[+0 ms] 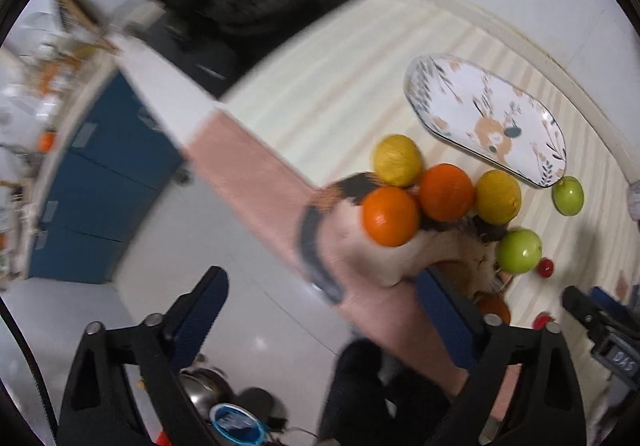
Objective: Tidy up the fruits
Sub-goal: 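Grasp a green apple with the right gripper while the left gripper grasps an orange, then carry both fruits over the deer plate and open both grippers to release them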
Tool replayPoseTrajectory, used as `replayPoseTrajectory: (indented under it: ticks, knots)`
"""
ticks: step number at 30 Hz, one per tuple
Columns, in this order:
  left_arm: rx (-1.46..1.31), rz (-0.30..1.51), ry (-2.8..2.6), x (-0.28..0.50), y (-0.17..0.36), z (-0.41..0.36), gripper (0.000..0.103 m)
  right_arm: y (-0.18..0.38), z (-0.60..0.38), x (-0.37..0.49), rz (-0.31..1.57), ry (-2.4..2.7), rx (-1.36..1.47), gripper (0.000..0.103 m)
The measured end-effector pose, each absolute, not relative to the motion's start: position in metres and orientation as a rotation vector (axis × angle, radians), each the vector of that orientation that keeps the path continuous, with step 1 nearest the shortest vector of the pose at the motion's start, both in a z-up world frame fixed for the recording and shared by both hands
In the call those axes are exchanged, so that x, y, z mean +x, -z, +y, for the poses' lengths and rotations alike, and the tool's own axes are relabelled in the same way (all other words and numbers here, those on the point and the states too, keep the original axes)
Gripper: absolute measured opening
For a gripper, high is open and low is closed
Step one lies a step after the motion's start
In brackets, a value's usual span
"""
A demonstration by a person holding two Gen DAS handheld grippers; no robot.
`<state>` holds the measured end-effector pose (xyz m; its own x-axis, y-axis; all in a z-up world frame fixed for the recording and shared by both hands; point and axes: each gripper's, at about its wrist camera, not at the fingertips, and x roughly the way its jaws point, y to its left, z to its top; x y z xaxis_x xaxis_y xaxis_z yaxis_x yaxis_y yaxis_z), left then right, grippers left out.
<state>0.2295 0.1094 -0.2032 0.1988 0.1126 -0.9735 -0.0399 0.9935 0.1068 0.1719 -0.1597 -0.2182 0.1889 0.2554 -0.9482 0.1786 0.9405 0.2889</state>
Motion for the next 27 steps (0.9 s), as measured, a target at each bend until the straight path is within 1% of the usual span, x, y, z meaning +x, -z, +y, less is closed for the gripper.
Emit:
replayPoseTrajectory:
  ticks: [1, 6, 9, 14, 15, 16, 18, 19, 27]
  knots:
    - [0.054, 1.394, -0.082, 0.24, 0.215, 0.109, 0.087, 0.227, -0.16, 0.179, 1.408, -0.04, 0.393, 0.083]
    - [0.063, 1.512, 0.052, 0.276, 0.267, 0.098, 0.086, 0.258, -0.155, 0.204, 1.456, 0.007, 0.426, 0.08]
    - [0.078, 1.552, 0.094, 0.287, 0.288, 0.091, 0.086, 0.27, -0.147, 0.213, 1.483, 0.019, 0.412, 0.074]
    - [0.085, 1.596, 0.131, 0.292, 0.308, 0.085, 0.086, 0.284, -0.137, 0.223, 1.518, 0.027, 0.403, 0.071]
    - [0.085, 1.601, 0.141, 0.292, 0.31, 0.083, 0.086, 0.286, -0.135, 0.224, 1.526, 0.025, 0.4, 0.067]
    - [0.089, 1.604, 0.146, 0.292, 0.313, 0.082, 0.084, 0.288, -0.134, 0.226, 1.531, 0.025, 0.398, 0.065]
    - [0.076, 1.61, 0.17, 0.292, 0.317, 0.079, 0.067, 0.291, -0.132, 0.229, 1.536, 0.026, 0.388, 0.062]
    - [0.057, 1.616, 0.185, 0.291, 0.318, 0.08, 0.062, 0.293, -0.131, 0.231, 1.54, 0.032, 0.375, 0.059]
    - [0.101, 1.541, 0.175, 0.265, 0.305, 0.062, 0.06, 0.293, -0.129, 0.231, 1.524, 0.006, 0.351, 0.058]
